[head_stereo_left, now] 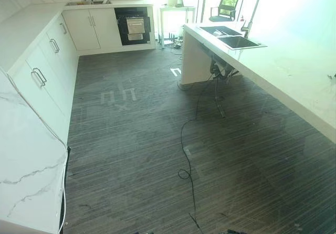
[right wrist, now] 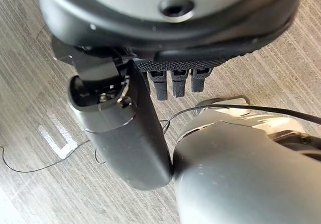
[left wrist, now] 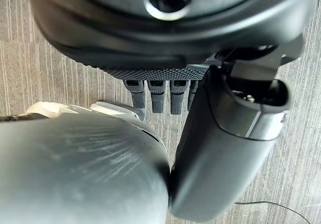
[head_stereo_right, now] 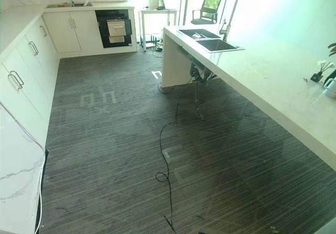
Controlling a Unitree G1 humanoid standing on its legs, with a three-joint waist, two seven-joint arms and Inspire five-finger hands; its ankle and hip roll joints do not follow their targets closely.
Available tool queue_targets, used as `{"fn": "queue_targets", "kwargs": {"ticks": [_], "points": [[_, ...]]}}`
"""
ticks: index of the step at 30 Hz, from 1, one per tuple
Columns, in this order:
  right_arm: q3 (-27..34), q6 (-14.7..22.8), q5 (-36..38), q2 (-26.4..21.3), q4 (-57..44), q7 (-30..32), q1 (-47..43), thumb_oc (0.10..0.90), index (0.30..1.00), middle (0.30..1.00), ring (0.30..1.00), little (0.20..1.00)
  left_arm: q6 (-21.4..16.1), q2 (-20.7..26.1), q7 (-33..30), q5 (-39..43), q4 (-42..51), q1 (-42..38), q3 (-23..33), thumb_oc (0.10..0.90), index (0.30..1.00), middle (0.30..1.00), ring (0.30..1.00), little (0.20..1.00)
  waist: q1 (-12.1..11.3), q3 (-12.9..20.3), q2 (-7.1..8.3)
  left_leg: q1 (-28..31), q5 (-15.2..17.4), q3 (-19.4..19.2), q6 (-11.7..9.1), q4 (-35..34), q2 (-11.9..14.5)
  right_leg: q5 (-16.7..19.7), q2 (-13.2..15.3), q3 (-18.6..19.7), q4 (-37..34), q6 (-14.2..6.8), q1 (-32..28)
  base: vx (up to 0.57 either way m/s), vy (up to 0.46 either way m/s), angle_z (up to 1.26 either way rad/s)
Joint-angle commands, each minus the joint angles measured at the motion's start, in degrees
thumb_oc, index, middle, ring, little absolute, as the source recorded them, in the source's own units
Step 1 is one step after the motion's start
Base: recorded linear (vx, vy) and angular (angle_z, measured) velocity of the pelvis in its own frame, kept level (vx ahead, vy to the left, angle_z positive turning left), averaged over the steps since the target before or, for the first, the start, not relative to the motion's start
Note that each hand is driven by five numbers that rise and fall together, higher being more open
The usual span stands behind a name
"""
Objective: Place the dishes in the dishwasher.
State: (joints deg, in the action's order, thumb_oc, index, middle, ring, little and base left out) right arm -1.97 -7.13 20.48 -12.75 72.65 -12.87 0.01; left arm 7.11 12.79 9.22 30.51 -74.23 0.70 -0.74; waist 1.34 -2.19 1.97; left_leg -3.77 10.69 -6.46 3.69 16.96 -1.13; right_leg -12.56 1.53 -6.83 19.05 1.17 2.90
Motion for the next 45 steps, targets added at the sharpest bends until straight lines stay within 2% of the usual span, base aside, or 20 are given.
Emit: {"fn": "queue_targets", "kwargs": {"ticks": [1,5,6,10,11,13,15,17,19,22,24,29,32,33,36,38,39,41,43,45], "points": [[-1.3,1.1,0.4,-0.3,1.9,-1.0,0.9,0.8,0.9,0.9,0.9,0.9,-1.6,-1.0,0.0,2.2,-0.8,-0.5,1.2,0.8,0.9,0.9,0.9,0.9,0.0,-0.3,-1.11,1.8,4.9,-2.7,-5.0,0.2,4.2,-0.2,2.2,-3.0,-1.9,-5.8,-0.4,0.03,-0.069,0.01],[-1.1,5.3,2.6,-0.7,0.3,-1.4,0.4,0.8,0.9,0.9,0.9,0.9,-4.3,-1.1,0.3,5.1,0.5,-0.8,1.9,0.8,0.9,0.9,0.9,0.9,0.0,-0.7,-1.38,2.0,4.5,-2.5,-5.3,0.2,4.5,-0.4,1.6,-2.9,-1.9,-5.3,-0.8,0.06,-0.149,0.05],[-1.6,8.2,2.6,-1.1,-2.3,-1.6,-0.2,0.8,0.9,0.9,0.9,0.9,-6.5,-1.0,0.3,6.1,2.7,-1.3,2.0,0.8,0.9,0.9,0.9,0.9,0.1,-1.1,-1.49,2.3,4.3,-2.3,-5.5,0.2,4.6,-0.5,1.3,-2.7,-1.9,-5.0,-1.0,0.06,-0.137,0.03],[-3.4,10.6,5.4,-2.5,-13.1,-0.9,-0.6,0.8,0.9,0.9,0.9,0.9,-7.8,-0.9,0.3,9.8,11.2,-1.4,1.8,0.8,0.9,0.9,0.9,0.9,0.0,-2.0,-1.31,2.8,2.8,-2.0,-6.1,0.2,4.6,-0.5,0.7,-2.1,-1.9,-4.2,-1.1,0.03,-0.165,-0.04],[-3.8,11.0,5.3,-3.1,-17.7,-0.2,-0.3,0.8,0.9,0.9,0.9,0.9,-8.3,-0.9,-0.2,11.2,14.0,-1.2,2.1,0.8,0.9,0.9,0.9,0.9,-0.2,-2.8,-0.6,3.5,1.4,-2.2,-6.5,0.2,4.1,-0.3,0.8,-1.4,-1.9,-3.8,-1.2,0.06,-0.239,-0.05],[-4.3,10.8,5.7,-4.4,-26.4,0.7,0.2,0.8,0.9,0.9,0.9,0.9,-10.5,-0.3,-0.2,11.2,17.6,-0.7,2.7,0.8,0.9,0.9,0.9,0.9,-0.7,-4.8,1.88,3.0,-8.6,-3.2,-7.7,1.8,4.0,-0.4,1.4,0.1,-1.9,-2.4,-2.1,0.05,-0.279,-0.19],[-4.5,11.9,4.6,-5.3,-34.5,1.9,1.4,0.8,0.9,0.9,0.9,0.9,-12.2,-0.1,-0.2,12.5,21.5,0.2,3.4,0.8,0.9,0.9,0.9,0.9,-0.6,-6.2,2.64,-2.9,-9.1,-1.8,-6.8,12.1,3.7,0.0,1.0,1.0,-1.9,-1.4,-2.4,0.05,-0.154,-0.22],[-3.2,12.5,2.8,-5.4,-42.3,2.3,2.6,0.8,0.9,0.9,0.9,0.9,-15.9,-0.3,0.0,10.1,26.7,3.1,3.8,0.8,0.9,0.9,0.9,0.9,-1.1,-7.3,0.99,-4.8,-12.0,-4.6,-7.9,0.2,5.4,-1.7,-1.1,1.3,-1.9,-2.3,-4.1,0.23,0.095,-0.07],[-1.6,13.0,1.3,-5.7,-47.3,1.6,5.0,0.8,0.9,0.9,0.9,0.9,-18.4,-0.7,0.7,9.7,30.1,5.9,3.3,0.8,0.9,0.9,0.9,0.9,-1.2,-7.2,-2.11,-11.1,-12.1,-2.4,-9.8,0.2,9.2,-3.6,-3.6,0.0,-1.9,-2.5,-6.0,0.28,0.217,-0.13],[-0.1,14.0,1.1,-6.2,-50.1,0.6,7.5,0.8,0.9,0.9,0.9,0.9,-20.6,-1.3,2.5,9.6,32.3,8.8,3.6,0.8,0.9,0.9,0.9,0.9,-1.7,-7.3,-2.94,-13.6,-13.7,0.5,-10.6,0.2,10.2,-5.1,-4.5,0.2,-1.9,-2.0,-7.6,0.26,0.182,-0.12],[0.7,14.7,0.8,-6.7,-51.5,-0.3,8.6,0.8,0.9,0.9,0.9,0.9,-21.1,-1.4,3.3,9.6,33.8,9.9,4.0,0.8,0.9,0.9,0.9,0.9,-1.7,-7.3,-3.12,-13.3,-13.5,-0.1,-10.5,0.2,10.5,-5.6,-4.1,0.0,-1.9,-2.0,-8.5,0.34,0.237,-0.28],[1.4,13.5,1.4,-6.5,-54.5,-0.9,10.2,0.8,0.9,0.9,0.9,0.9,-20.4,0.5,2.4,9.0,37.0,8.9,4.2,0.8,0.9,0.9,0.9,0.9,-1.7,-5.4,-2.14,-11.3,-7.0,-3.0,-7.6,0.2,8.4,-6.3,-1.3,-0.1,-1.9,-4.2,-12.6,0.41,0.274,-0.09],[0.8,13.0,1.3,-5.2,-54.4,1.2,9.1,0.8,0.9,0.9,0.9,0.9,-19.3,2.3,1.6,7.3,38.5,7.0,3.5,0.8,0.9,0.9,0.9,0.9,-2.0,-3.9,-1.37,-10.1,-4.3,-2.7,-5.0,0.2,5.9,0.2,1.2,-1.7,-1.9,-8.0,-14.5,0.37,0.269,0.06],[0.5,12.7,2.1,-4.4,-54.7,2.7,8.6,0.8,0.9,0.9,0.9,0.9,-18.6,3.0,1.2,6.5,39.1,6.2,3.0,0.8,0.9,0.9,0.9,0.9,-1.6,-3.7,-1.14,-8.5,-3.0,-1.6,-3.8,0.2,4.6,7.8,1.5,-2.4,-1.9,-10.5,-15.6,0.33,0.247,0.19],[0.2,13.1,2.0,-3.3,-55.7,3.3,8.7,0.8,0.9,0.9,0.9,0.9,-18.1,3.8,0.7,5.1,39.8,5.1,1.8,0.8,0.9,0.9,0.9,0.9,-1.3,-3.6,-1.83,-6.4,-1.2,0.5,-2.2,0.2,2.8,15.9,3.0,-2.3,16.1,-12.4,-8.1,0.23,0.234,0.31],[-1.1,13.5,1.0,-3.2,-56.1,3.3,8.2,0.8,0.9,0.9,0.9,0.9,-17.8,4.3,-0.8,3.4,42.0,5.1,0.4,0.8,0.9,0.9,0.9,0.9,-1.3,-4.4,-3.04,-4.2,0.2,1.3,-1.2,0.2,2.2,16.3,4.6,-3.2,27.3,-10.7,1.3,0.23,0.23,0.19],[-2.1,13.4,1.3,-3.7,-56.4,3.6,7.7,0.8,0.9,0.9,0.9,0.9,-16.6,4.7,-1.6,3.6,43.5,4.9,0.0,0.8,0.9,0.9,0.9,0.9,-1.2,-5.0,-2.88,-3.4,-0.2,1.5,-1.5,0.2,1.7,13.0,2.7,-5.1,21.0,-9.7,3.9,0.26,0.098,-0.21],[-2.1,13.1,1.8,-4.1,-57.6,3.3,8.1,0.8,0.9,0.9,0.9,0.9,-15.6,4.8,-0.9,3.8,43.9,4.8,0.7,0.8,0.9,0.9,0.9,0.9,-0.9,-5.7,-2.48,-2.1,0.1,1.8,-1.9,0.2,1.3,12.9,1.9,-7.4,12.6,-9.3,4.6,0.27,-0.068,-0.19],[-1.6,13.5,4.5,-4.6,-58.1,1.9,9.5,0.8,0.9,0.9,0.9,0.9,-15.5,4.8,0.3,3.3,44.4,5.5,1.2,0.8,0.9,0.9,0.9,0.9,0.1,-6.7,-1.76,0.3,1.6,2.3,-2.1,0.2,1.0,14.8,2.6,-8.7,-0.2,-9.0,4.7,0.31,-0.144,0.28],[-0.7,15.0,6.3,-4.1,-57.6,0.5,11.0,0.8,0.9,0.9,0.9,0.9,-16.1,4.6,1.7,3.4,44.2,6.7,1.2,0.8,0.9,0.9,0.9,0.9,1.3,-7.6,0.07,2.8,3.7,1.9,-2.2,0.2,-1.0,14.5,6.4,-6.6,-1.9,-10.1,11.5,0.32,-0.2,0.34]]}}
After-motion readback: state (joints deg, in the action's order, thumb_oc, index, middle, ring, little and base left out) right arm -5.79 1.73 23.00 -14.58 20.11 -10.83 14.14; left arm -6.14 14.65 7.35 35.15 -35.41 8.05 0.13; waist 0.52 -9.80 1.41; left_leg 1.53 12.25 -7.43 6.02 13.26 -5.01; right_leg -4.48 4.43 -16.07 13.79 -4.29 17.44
